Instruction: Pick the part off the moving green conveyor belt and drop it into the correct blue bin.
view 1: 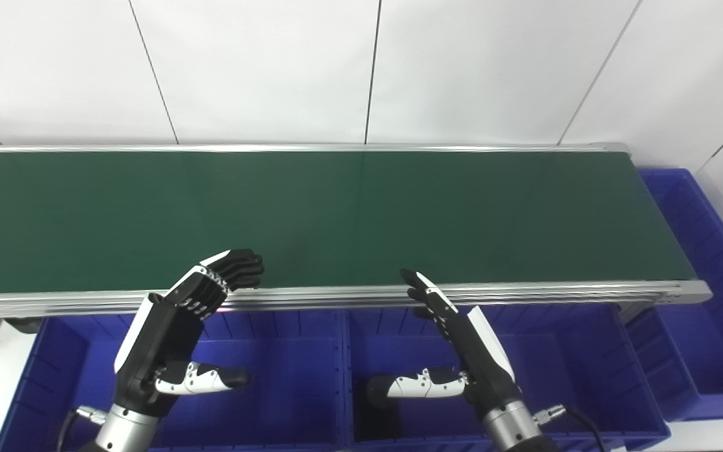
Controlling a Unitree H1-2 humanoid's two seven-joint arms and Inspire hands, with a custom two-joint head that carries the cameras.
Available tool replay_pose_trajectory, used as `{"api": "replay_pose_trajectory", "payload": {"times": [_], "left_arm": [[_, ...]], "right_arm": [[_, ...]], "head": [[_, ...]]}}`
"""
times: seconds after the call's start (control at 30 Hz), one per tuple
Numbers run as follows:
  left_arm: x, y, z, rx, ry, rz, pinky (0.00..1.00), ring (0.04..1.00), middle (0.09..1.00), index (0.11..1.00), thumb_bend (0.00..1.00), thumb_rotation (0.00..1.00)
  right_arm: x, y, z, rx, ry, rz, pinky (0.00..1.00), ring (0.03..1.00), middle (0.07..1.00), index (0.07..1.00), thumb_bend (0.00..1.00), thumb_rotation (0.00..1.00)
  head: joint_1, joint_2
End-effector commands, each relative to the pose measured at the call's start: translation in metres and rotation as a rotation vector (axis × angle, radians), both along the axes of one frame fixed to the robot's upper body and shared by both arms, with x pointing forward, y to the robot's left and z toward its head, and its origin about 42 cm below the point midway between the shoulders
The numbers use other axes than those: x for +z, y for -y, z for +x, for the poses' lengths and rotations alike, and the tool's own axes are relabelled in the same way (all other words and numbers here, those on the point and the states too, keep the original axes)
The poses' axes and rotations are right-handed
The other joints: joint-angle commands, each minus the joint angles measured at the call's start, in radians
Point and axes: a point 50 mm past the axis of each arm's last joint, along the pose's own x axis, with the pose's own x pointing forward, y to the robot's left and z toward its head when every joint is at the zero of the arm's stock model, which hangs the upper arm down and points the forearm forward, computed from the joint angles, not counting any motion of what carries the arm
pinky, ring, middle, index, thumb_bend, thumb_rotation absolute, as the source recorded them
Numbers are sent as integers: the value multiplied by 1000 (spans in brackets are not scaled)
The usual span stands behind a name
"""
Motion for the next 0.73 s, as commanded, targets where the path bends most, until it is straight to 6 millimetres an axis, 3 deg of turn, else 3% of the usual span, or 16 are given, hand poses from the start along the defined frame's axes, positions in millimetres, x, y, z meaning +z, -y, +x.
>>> {"api": "replay_pose_trajectory", "payload": {"times": [0.0,0.37,0.7], "left_arm": [[3,2,7,2,40,2,780,794,811,806,888,282],[-8,12,18,0,-2,12,785,807,825,820,878,244],[-19,8,33,4,-1,22,770,797,814,814,912,272]], "right_arm": [[9,4,2,11,90,34,898,934,954,952,1000,285],[-3,26,14,-29,88,117,884,920,937,953,1000,242],[-19,24,29,-11,114,154,887,913,925,947,1000,269]], "head": [[4,-3],[25,8],[58,-14]]}}
